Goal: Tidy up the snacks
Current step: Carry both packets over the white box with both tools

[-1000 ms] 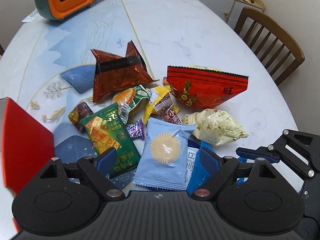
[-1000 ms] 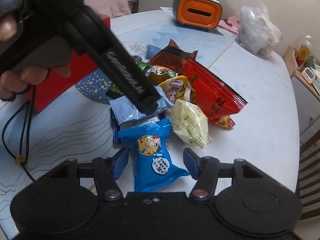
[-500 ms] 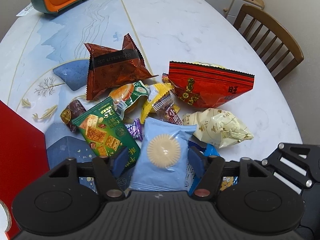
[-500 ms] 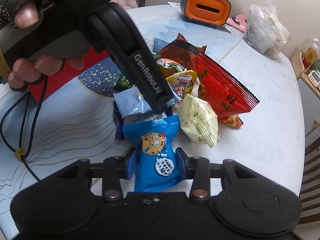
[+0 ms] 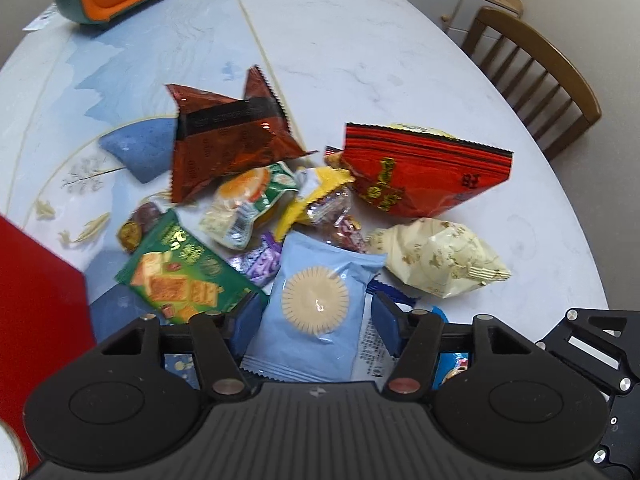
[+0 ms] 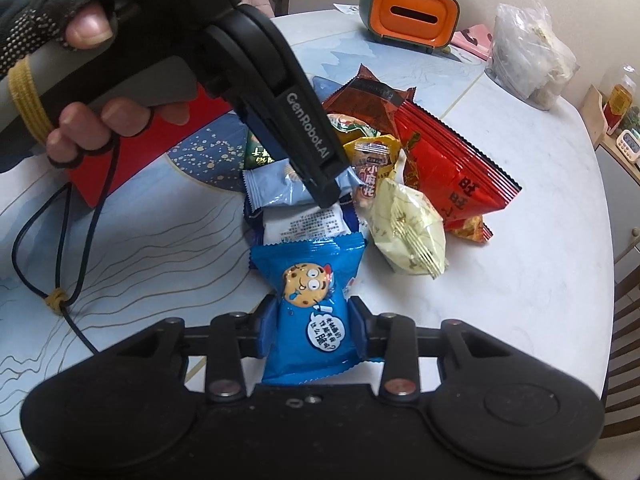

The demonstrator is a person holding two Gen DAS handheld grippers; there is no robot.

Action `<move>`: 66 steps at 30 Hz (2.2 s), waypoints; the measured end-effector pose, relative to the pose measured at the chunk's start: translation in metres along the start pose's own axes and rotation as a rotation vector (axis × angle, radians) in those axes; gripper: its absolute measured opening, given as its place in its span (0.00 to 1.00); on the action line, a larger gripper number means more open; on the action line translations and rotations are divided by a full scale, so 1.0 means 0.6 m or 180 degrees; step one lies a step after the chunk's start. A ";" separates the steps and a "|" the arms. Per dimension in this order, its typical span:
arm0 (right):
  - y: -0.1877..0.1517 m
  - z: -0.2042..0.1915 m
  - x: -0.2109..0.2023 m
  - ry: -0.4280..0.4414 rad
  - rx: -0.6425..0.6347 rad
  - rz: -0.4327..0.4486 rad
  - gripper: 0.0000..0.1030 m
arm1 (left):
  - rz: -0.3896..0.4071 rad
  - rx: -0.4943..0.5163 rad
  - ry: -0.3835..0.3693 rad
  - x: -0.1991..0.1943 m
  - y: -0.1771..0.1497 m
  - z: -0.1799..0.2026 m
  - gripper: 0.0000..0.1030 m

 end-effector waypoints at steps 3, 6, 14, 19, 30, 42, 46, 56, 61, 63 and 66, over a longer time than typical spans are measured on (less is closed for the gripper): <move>-0.003 0.000 -0.001 -0.0008 0.0051 0.0011 0.35 | -0.0013 0.0035 0.0053 0.004 0.001 0.009 0.57; -0.008 0.000 -0.005 -0.0004 0.0116 0.0014 0.34 | -0.0039 -0.0063 -0.0080 0.005 -0.002 0.008 0.42; -0.023 0.009 -0.019 0.0030 0.0412 0.0055 0.31 | -0.0003 -0.0293 -0.0039 -0.008 -0.016 -0.005 0.15; -0.032 0.015 -0.039 0.0064 0.0675 0.0122 0.30 | 0.0017 -0.0475 -0.0012 -0.021 -0.036 -0.020 0.13; -0.034 -0.003 -0.102 0.0125 0.0882 0.0276 0.30 | 0.0215 -0.0645 -0.0086 -0.109 -0.077 -0.018 0.13; 0.034 -0.055 -0.172 0.0193 0.0689 0.0495 0.30 | 0.0510 -0.0832 -0.0014 -0.228 -0.132 -0.063 0.13; 0.071 -0.080 -0.183 0.0242 0.0581 0.0571 0.30 | 0.0595 -0.0916 0.0040 -0.260 -0.149 -0.094 0.13; 0.184 -0.155 -0.161 0.0417 0.0362 0.0677 0.30 | 0.0748 -0.1123 0.0264 -0.315 -0.196 -0.193 0.13; 0.238 -0.196 -0.131 0.0506 0.0312 0.0645 0.30 | 0.0751 -0.1239 0.0388 -0.330 -0.220 -0.251 0.13; 0.257 -0.212 -0.117 0.0538 0.0300 0.0623 0.30 | 0.0740 -0.1299 0.0422 -0.334 -0.229 -0.278 0.13; 0.280 -0.237 -0.096 0.0559 0.0256 0.0566 0.30 | 0.0702 -0.1367 0.0496 -0.334 -0.238 -0.315 0.13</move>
Point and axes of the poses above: each gripper's, at about its wrist camera, not at the fingertips, and x roughly the way its jaws point, z to its right, y to its top, the point moved 2 cm from there along x, roughly the way its jaws point, and after that the axes turned 5 degrees about -z, right-handed, at the moved point
